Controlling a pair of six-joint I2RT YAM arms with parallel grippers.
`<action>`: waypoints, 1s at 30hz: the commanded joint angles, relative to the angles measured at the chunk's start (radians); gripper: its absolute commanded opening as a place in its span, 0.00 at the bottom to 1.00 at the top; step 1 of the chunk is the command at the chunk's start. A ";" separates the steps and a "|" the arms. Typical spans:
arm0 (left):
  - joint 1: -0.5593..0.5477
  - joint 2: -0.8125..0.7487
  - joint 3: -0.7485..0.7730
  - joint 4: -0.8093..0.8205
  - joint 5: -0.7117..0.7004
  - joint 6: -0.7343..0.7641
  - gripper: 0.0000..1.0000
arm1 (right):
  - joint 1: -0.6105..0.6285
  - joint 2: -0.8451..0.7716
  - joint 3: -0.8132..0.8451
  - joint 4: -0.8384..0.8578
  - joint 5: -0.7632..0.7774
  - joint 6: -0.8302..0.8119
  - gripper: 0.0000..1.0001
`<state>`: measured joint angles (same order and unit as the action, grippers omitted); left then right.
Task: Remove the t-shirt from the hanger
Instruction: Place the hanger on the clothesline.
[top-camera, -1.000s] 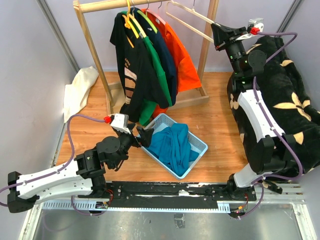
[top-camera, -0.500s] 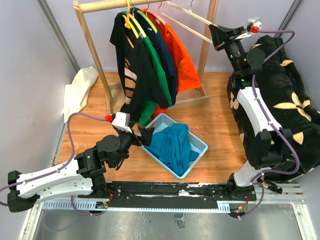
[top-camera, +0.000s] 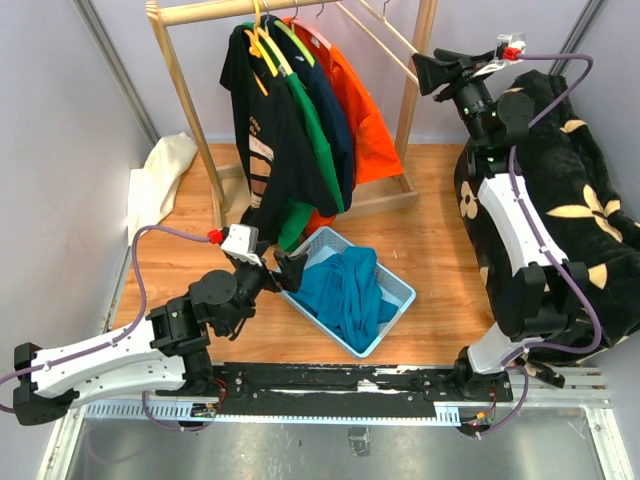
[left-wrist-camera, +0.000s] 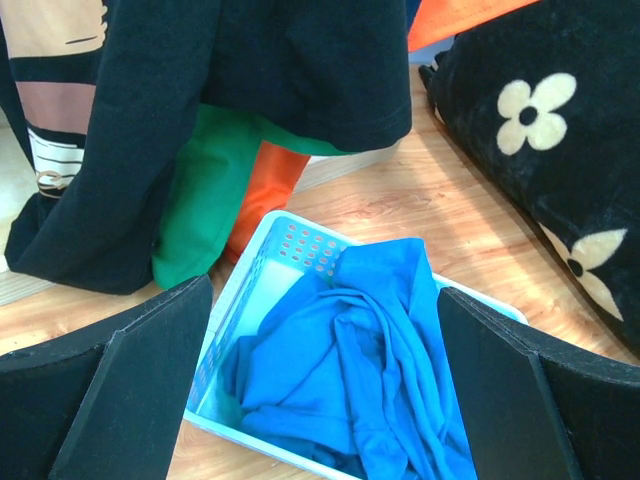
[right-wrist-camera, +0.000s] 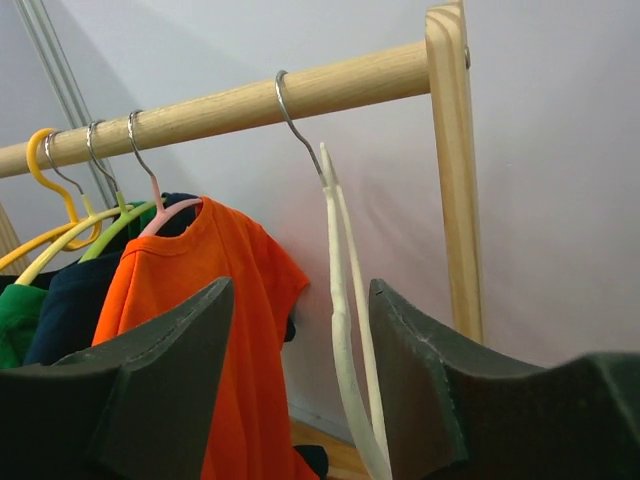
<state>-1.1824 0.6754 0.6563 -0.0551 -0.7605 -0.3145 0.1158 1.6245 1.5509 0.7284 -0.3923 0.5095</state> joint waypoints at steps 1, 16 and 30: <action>-0.006 -0.009 0.054 -0.004 -0.008 0.014 1.00 | -0.013 -0.123 0.007 -0.079 0.050 -0.087 0.61; -0.006 0.044 0.098 -0.011 0.024 0.019 1.00 | 0.134 -0.301 0.003 -0.351 0.027 -0.262 0.65; -0.007 0.046 0.116 -0.051 0.020 0.025 1.00 | 0.317 -0.120 0.231 -0.560 0.124 -0.413 0.59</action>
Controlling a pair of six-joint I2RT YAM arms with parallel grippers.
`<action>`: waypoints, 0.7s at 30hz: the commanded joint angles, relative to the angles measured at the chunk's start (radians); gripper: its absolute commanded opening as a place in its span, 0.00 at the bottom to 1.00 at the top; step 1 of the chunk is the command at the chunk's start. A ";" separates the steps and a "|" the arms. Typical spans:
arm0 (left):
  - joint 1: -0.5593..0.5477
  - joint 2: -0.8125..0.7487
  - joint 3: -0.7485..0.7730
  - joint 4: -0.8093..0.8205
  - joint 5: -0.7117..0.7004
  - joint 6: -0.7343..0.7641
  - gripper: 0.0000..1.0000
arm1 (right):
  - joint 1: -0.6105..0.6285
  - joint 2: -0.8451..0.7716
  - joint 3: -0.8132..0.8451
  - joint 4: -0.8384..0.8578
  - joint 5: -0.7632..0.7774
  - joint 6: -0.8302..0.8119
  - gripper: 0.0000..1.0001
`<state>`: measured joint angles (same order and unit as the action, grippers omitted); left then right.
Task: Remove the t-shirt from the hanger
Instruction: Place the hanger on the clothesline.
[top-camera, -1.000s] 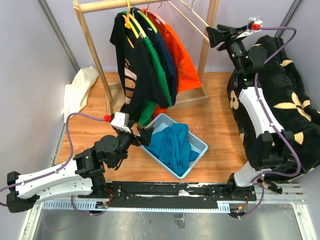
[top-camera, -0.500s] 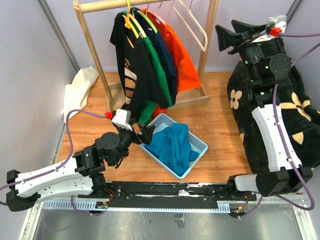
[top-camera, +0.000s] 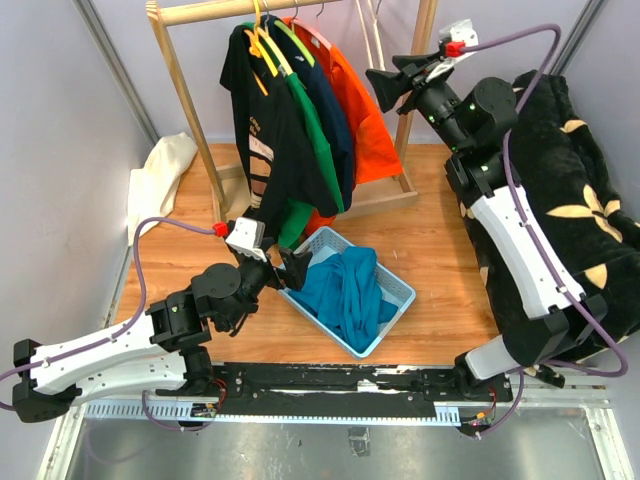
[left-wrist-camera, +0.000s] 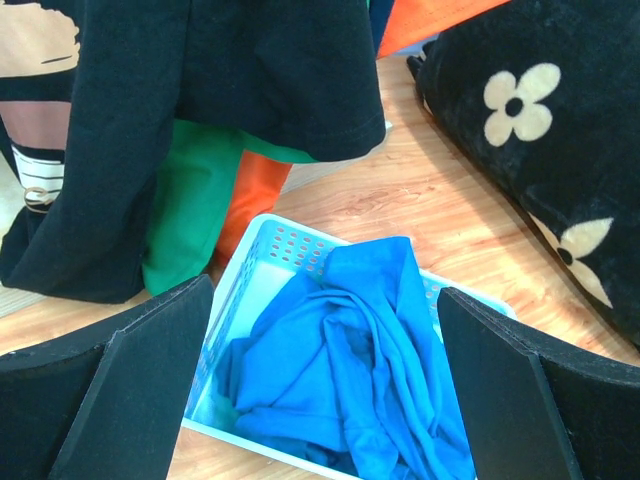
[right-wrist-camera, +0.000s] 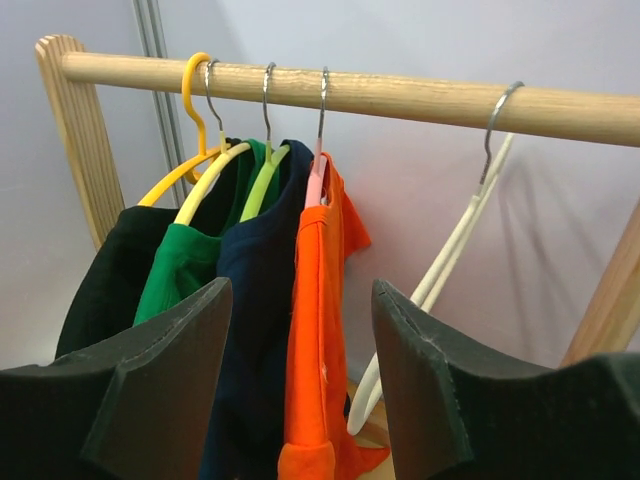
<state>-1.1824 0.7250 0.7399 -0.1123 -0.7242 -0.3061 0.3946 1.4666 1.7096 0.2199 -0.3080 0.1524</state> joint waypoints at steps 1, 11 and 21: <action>-0.007 -0.005 0.030 0.013 -0.017 0.022 1.00 | 0.044 0.057 0.085 -0.058 0.042 -0.062 0.59; -0.006 -0.009 0.015 0.028 -0.025 0.037 1.00 | 0.087 0.169 0.198 -0.100 0.066 -0.098 0.58; -0.006 -0.041 0.000 0.017 -0.040 0.034 1.00 | 0.115 0.239 0.268 -0.166 0.126 -0.110 0.58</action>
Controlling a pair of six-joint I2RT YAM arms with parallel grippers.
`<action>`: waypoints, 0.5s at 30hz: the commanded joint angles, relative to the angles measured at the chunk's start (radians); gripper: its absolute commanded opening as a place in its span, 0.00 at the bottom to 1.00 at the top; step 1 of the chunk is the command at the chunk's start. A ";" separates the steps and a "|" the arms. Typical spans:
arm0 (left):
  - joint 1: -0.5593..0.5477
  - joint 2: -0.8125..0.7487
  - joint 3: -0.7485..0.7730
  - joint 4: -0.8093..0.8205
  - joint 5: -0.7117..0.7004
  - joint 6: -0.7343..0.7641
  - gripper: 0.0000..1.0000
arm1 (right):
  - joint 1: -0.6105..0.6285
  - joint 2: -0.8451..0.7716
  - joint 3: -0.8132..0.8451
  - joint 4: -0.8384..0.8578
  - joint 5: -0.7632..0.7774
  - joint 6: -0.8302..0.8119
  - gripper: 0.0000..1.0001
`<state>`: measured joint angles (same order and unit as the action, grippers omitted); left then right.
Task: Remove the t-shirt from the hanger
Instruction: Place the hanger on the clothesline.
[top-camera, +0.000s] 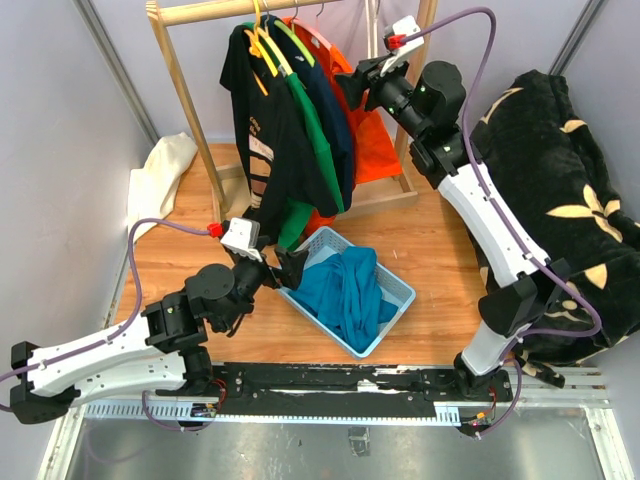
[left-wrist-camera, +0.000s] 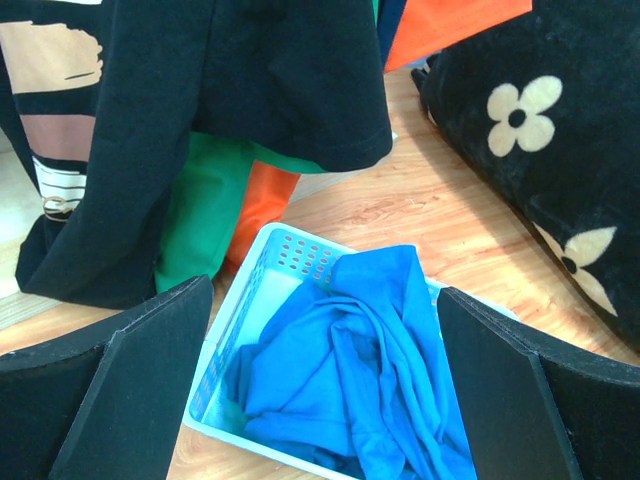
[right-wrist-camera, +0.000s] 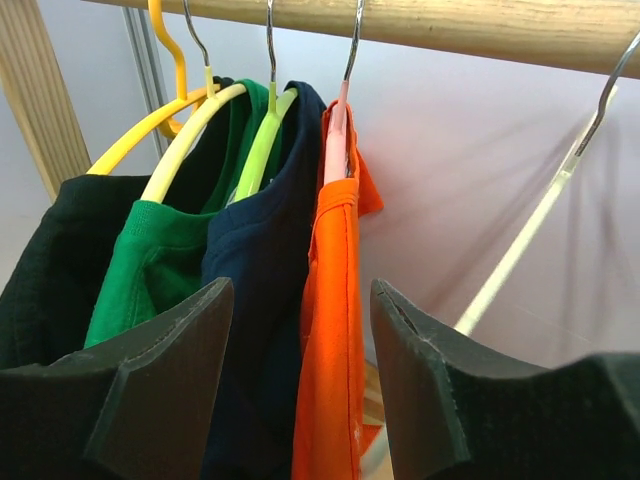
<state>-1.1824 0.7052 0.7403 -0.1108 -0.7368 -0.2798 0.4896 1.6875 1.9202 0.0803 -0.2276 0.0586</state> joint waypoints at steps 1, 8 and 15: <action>-0.006 -0.024 -0.002 0.015 -0.029 0.007 1.00 | 0.020 0.024 0.064 -0.037 0.051 -0.016 0.58; -0.006 -0.036 -0.010 0.011 -0.028 0.000 1.00 | 0.022 0.043 0.094 -0.082 0.096 -0.016 0.57; -0.007 -0.042 -0.012 0.009 -0.029 -0.002 1.00 | 0.022 0.046 0.090 -0.090 0.110 -0.024 0.57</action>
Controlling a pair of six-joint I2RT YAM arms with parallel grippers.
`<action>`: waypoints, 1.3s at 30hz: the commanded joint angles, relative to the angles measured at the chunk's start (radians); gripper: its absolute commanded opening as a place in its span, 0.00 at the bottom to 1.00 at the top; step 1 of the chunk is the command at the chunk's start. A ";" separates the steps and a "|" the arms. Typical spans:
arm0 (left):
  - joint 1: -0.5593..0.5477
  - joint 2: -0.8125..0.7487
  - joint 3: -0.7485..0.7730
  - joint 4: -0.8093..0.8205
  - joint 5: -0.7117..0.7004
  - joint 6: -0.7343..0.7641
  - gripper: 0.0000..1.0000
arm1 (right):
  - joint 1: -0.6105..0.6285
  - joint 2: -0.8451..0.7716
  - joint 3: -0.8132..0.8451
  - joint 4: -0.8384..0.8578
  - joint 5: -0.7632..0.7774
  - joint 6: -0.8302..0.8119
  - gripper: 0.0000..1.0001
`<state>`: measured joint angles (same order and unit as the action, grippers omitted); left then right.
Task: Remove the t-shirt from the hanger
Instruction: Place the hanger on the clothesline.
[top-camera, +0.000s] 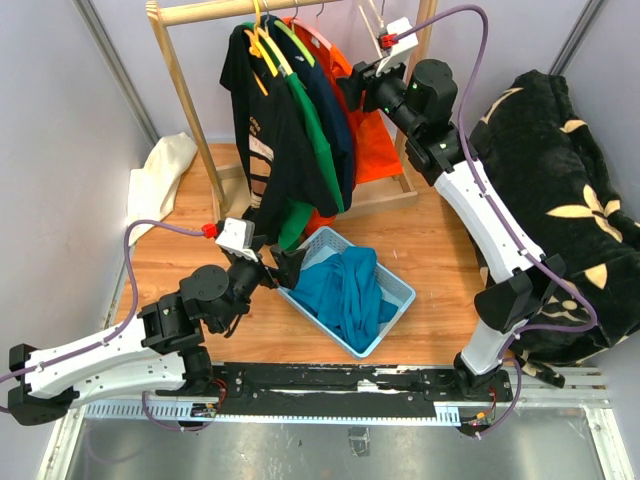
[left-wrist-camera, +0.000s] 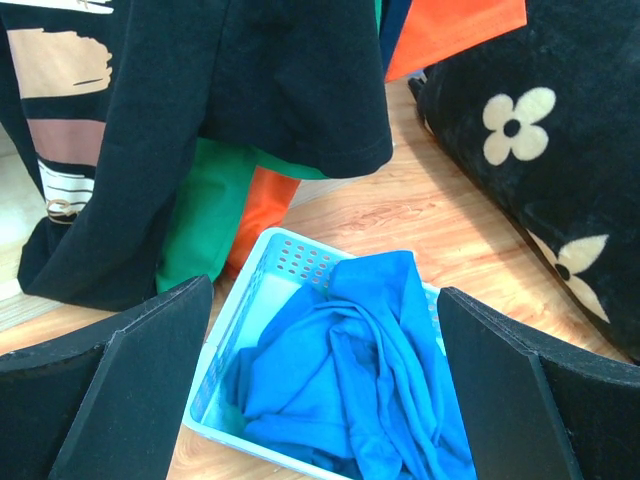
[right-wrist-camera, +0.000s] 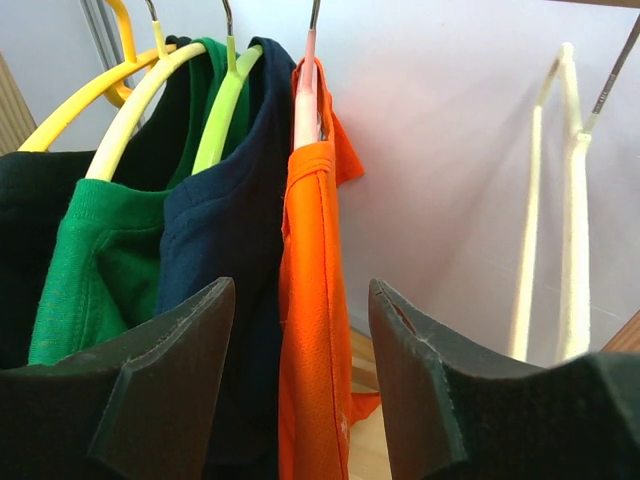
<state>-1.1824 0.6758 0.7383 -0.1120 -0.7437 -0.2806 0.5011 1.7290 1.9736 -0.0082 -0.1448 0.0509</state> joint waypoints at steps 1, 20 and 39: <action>-0.006 -0.013 -0.010 0.010 -0.022 -0.002 1.00 | 0.010 0.006 0.038 -0.001 0.028 -0.018 0.57; -0.007 -0.025 -0.011 -0.001 -0.032 -0.002 1.00 | 0.011 0.060 0.072 0.015 0.020 -0.017 0.42; -0.006 -0.036 0.000 -0.012 -0.032 -0.005 1.00 | 0.010 0.018 0.005 0.133 0.020 -0.008 0.03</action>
<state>-1.1824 0.6556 0.7383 -0.1223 -0.7513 -0.2810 0.5022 1.7863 2.0010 0.0261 -0.1303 0.0448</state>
